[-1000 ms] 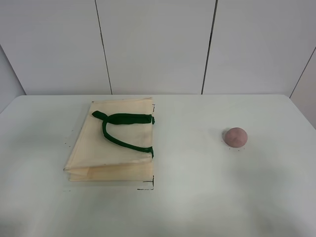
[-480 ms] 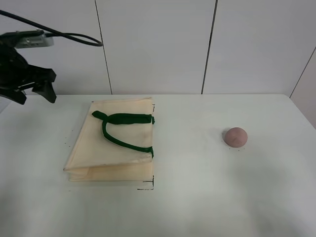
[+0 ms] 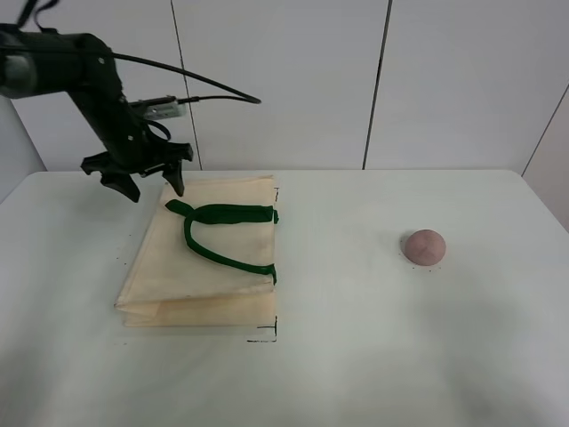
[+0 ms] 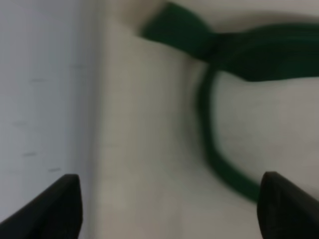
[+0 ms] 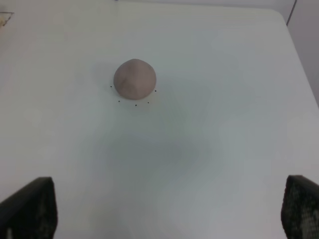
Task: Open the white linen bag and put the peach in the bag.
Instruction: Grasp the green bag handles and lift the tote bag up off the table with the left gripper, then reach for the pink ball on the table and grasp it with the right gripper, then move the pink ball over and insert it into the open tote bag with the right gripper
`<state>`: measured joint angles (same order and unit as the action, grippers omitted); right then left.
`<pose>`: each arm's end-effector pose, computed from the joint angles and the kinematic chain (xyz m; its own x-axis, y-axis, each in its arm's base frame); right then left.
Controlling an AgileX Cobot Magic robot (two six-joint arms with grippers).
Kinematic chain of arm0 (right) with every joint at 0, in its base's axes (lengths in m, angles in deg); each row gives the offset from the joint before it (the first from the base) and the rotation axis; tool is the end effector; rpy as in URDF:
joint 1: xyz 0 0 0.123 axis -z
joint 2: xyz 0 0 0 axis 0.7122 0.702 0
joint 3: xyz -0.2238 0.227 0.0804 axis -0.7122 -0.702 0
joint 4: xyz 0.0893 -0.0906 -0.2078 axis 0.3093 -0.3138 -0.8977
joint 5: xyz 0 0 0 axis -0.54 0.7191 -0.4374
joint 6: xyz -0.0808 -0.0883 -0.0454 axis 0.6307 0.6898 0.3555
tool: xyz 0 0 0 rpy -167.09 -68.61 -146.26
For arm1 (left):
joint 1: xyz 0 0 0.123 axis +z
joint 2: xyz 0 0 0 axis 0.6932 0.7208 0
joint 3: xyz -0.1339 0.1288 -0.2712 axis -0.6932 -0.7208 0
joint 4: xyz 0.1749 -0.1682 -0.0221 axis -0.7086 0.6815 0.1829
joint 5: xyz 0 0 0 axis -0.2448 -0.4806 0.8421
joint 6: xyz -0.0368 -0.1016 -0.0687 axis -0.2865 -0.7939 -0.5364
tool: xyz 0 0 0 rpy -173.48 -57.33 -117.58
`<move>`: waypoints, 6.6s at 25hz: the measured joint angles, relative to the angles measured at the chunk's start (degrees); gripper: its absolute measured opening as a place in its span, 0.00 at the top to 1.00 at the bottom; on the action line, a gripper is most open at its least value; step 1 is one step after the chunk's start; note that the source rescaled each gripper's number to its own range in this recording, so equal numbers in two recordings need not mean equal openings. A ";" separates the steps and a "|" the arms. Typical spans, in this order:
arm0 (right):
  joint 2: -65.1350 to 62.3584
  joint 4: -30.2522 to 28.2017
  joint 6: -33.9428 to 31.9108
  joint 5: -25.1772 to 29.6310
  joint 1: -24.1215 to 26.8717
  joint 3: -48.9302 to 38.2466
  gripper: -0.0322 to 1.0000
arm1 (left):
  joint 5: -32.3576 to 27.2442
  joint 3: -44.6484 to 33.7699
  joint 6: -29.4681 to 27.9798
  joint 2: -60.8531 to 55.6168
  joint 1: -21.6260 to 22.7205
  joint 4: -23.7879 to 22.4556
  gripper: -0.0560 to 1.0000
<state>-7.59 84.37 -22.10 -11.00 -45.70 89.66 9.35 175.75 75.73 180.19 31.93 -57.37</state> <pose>-0.0212 0.0023 0.2574 -0.4335 -0.0048 -0.9012 -0.0233 0.9997 0.0059 0.4603 -0.1003 0.2326 -0.9423 -0.0625 -0.3289 -0.0279 0.9937 -0.1088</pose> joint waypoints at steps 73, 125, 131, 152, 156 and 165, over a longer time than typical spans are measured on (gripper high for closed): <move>85.69 9.07 9.33 -18.16 -0.93 31.85 0.00 | -12.92 26.12 5.63 -8.92 -4.57 -1.56 0.95; 122.42 25.77 7.79 3.02 -13.63 89.74 0.97 | -12.92 26.12 5.58 -11.26 -4.57 -1.20 0.95; 123.90 26.74 7.96 -3.01 -26.45 90.38 0.97 | -12.92 26.12 5.62 -11.26 -4.57 -1.20 0.95; 137.06 33.97 14.22 -16.79 -33.72 90.38 0.15 | -12.92 26.12 5.62 -11.26 -4.57 -1.20 0.95; 136.94 29.61 12.96 -14.87 -33.67 90.44 0.02 | -12.92 26.12 5.62 -11.26 -4.57 -1.20 0.95; 132.88 3.10 -4.05 6.73 -29.33 93.18 0.00 | -12.92 26.12 5.62 -11.26 -4.57 -1.20 0.95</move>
<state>125.29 87.47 -26.15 -4.27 -75.03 182.84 -3.57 201.87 81.35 168.93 27.35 -58.57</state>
